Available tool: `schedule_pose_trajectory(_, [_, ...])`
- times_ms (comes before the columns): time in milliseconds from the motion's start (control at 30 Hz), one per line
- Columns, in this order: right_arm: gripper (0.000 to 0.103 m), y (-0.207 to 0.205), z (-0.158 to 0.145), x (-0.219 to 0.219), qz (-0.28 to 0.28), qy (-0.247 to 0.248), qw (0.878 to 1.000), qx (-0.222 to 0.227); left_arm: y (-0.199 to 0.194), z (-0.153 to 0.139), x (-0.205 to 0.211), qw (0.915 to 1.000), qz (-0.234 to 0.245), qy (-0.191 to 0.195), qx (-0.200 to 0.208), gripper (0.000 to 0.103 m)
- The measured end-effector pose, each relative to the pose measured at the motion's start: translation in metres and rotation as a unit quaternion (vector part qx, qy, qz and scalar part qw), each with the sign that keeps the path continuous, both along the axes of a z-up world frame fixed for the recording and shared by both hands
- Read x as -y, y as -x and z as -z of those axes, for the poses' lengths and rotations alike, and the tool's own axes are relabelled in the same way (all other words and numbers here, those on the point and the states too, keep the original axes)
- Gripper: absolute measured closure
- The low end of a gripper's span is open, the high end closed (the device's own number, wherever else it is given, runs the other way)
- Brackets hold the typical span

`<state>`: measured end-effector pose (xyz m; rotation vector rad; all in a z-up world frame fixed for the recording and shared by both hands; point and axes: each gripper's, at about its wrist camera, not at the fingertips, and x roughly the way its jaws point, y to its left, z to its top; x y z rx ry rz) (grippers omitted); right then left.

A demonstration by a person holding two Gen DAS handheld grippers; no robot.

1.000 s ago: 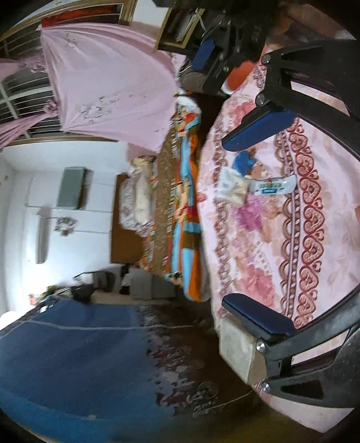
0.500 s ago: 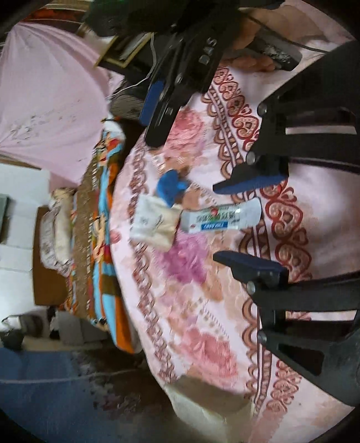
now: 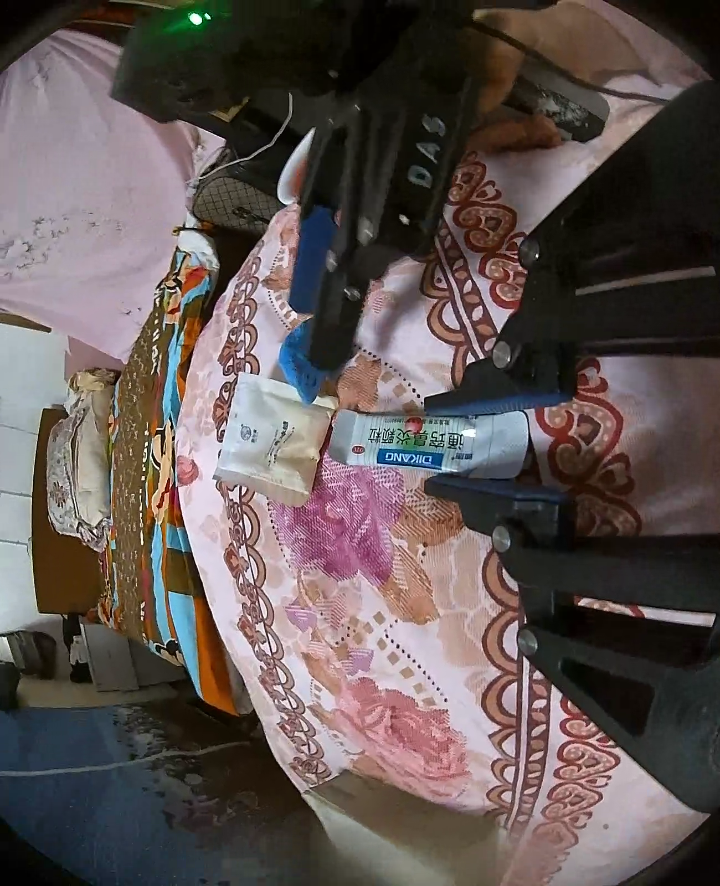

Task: Collect trash
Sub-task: 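Grasp the white DIKANG sachet with the left tool while the right tool grasps the blue plastic piece, then carry the sachet and blue piece in both tools over the orange basin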

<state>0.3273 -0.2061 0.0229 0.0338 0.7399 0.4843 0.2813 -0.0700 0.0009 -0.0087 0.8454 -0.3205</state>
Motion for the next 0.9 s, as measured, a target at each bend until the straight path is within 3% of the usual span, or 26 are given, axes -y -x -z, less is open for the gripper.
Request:
schedule_pose_trajectory(100, [0.056,-0.002,0.004,-0.004,-0.004,0.01,1.0,-0.009,0.0,0.001,-0.001,1.0,-0.002,0.003,0.002,0.097])
schedule_pose_trajectory(200, [0.075,-0.004,0.006,-0.003,-0.004,0.01,1.0,-0.017,-0.001,0.0,0.0,1.0,-0.002,0.001,0.004,0.097])
schedule_pose_trajectory(433, [0.077,0.0,0.005,-0.01,-0.012,0.018,1.0,-0.005,0.001,-0.002,-0.009,0.9996,-0.008,0.024,0.009,0.097])
schedule_pose_trajectory(633, [0.077,0.005,-0.002,-0.001,-0.003,-0.005,1.0,0.016,0.004,-0.006,-0.021,0.9983,-0.024,0.05,0.018,0.098])
schedule_pose_trajectory(900, [0.077,0.034,-0.024,0.005,0.005,-0.019,0.994,0.109,0.027,-0.027,-0.019,0.9935,-0.026,0.045,0.101,0.097])
